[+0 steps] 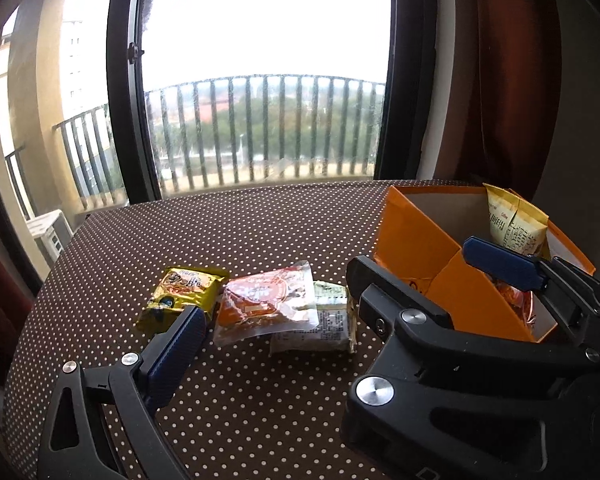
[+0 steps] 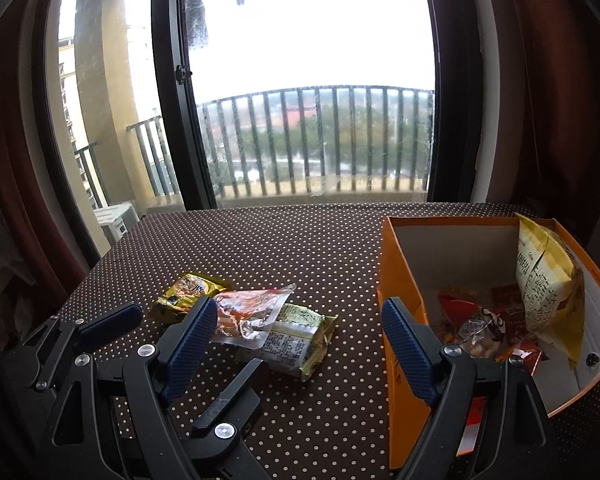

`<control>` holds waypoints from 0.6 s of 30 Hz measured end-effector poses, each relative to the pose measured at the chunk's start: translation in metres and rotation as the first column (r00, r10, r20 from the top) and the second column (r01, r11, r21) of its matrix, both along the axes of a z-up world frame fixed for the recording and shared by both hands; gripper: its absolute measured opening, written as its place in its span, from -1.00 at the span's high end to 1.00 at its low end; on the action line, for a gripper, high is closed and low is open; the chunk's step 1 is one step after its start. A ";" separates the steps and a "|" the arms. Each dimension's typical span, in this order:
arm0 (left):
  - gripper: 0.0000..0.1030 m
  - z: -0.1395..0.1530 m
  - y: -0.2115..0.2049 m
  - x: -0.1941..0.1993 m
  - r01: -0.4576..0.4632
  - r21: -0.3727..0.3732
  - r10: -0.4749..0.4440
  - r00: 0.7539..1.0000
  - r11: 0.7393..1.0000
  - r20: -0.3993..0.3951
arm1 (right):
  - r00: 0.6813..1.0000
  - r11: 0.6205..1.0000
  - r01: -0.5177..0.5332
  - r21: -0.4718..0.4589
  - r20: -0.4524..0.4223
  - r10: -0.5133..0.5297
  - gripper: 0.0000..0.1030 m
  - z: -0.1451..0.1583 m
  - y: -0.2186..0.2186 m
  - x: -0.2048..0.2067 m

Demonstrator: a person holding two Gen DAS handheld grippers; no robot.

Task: Organize snacks
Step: 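Move both open tools back over the remaining snack pile, then grasp the orange meat packet with the right tool while the left tool grasps the yellow cartoon chip bag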

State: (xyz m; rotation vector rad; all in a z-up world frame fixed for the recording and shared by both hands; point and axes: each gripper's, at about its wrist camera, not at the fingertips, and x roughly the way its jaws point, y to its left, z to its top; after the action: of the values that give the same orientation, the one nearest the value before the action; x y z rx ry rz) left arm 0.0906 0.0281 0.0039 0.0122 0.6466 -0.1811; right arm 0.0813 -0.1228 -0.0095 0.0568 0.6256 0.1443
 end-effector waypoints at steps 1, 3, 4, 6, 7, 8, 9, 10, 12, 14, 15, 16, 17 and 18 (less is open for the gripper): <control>-0.90 -0.001 0.004 0.000 -0.002 -0.001 0.002 1.000 1.000 -0.003 | 1.000 1.000 -0.006 -0.002 -0.005 0.006 -0.68 -0.002 0.003 0.001; -0.90 -0.005 0.007 0.001 -0.007 -0.002 0.007 1.000 1.000 -0.012 | 1.000 1.000 -0.015 -0.003 -0.015 0.015 -0.68 -0.008 0.007 0.005; -0.90 -0.006 0.010 0.003 -0.008 -0.003 0.008 1.000 1.000 -0.017 | 1.000 1.000 -0.019 -0.003 -0.020 0.019 -0.68 -0.010 0.010 0.006; -0.90 -0.008 0.012 0.006 -0.015 -0.003 0.015 0.999 1.000 -0.029 | 0.999 1.000 -0.024 0.001 -0.032 0.024 -0.68 -0.016 0.013 0.009; -0.90 -0.009 0.013 0.008 -0.018 -0.003 0.018 0.999 1.000 -0.034 | 0.999 1.000 -0.026 0.004 -0.038 0.026 -0.68 -0.018 0.014 0.012; -0.90 -0.010 0.015 0.010 -0.023 -0.003 0.022 0.999 1.000 -0.040 | 0.999 1.000 -0.027 0.007 -0.045 0.028 -0.68 -0.021 0.015 0.014; -0.90 -0.010 0.016 0.012 -0.028 -0.002 0.028 0.999 1.000 -0.044 | 0.998 1.000 -0.029 0.009 -0.051 0.030 -0.68 -0.023 0.017 0.016; -0.90 -0.010 0.018 0.013 -0.033 -0.001 0.033 0.998 0.999 -0.049 | 0.998 0.999 -0.031 0.009 -0.056 0.032 -0.68 -0.025 0.017 0.018; -0.90 -0.010 0.021 0.015 -0.045 0.000 0.045 0.997 0.999 -0.057 | 0.997 0.999 -0.037 0.010 -0.066 0.038 -0.68 -0.028 0.019 0.022; -0.90 -0.009 0.024 0.017 -0.055 0.003 0.055 0.997 0.998 -0.061 | 0.996 0.999 -0.043 0.014 -0.073 0.044 -0.68 -0.030 0.022 0.026; -0.90 -0.009 0.026 0.018 -0.060 0.008 0.060 0.996 0.998 -0.061 | 0.996 0.999 -0.046 0.016 -0.076 0.047 -0.68 -0.031 0.023 0.028; -0.90 -0.009 0.028 0.020 -0.066 0.013 0.066 0.996 0.998 -0.062 | 0.996 0.999 -0.049 0.019 -0.079 0.051 -0.68 -0.032 0.025 0.030; -0.90 -0.009 0.030 0.022 -0.076 0.017 0.077 0.995 0.997 -0.062 | 0.995 0.998 -0.053 0.021 -0.083 0.055 -0.68 -0.033 0.026 0.033; -0.90 -0.009 0.033 0.023 -0.089 0.021 0.090 0.994 0.996 -0.064 | 0.995 0.998 -0.057 0.024 -0.086 0.059 -0.68 -0.035 0.028 0.035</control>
State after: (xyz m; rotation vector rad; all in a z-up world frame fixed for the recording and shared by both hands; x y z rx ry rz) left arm 0.1140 0.0609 -0.0055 -0.0053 0.7119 -0.0890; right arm 0.1164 -0.0948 -0.0442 0.0660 0.7129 0.2053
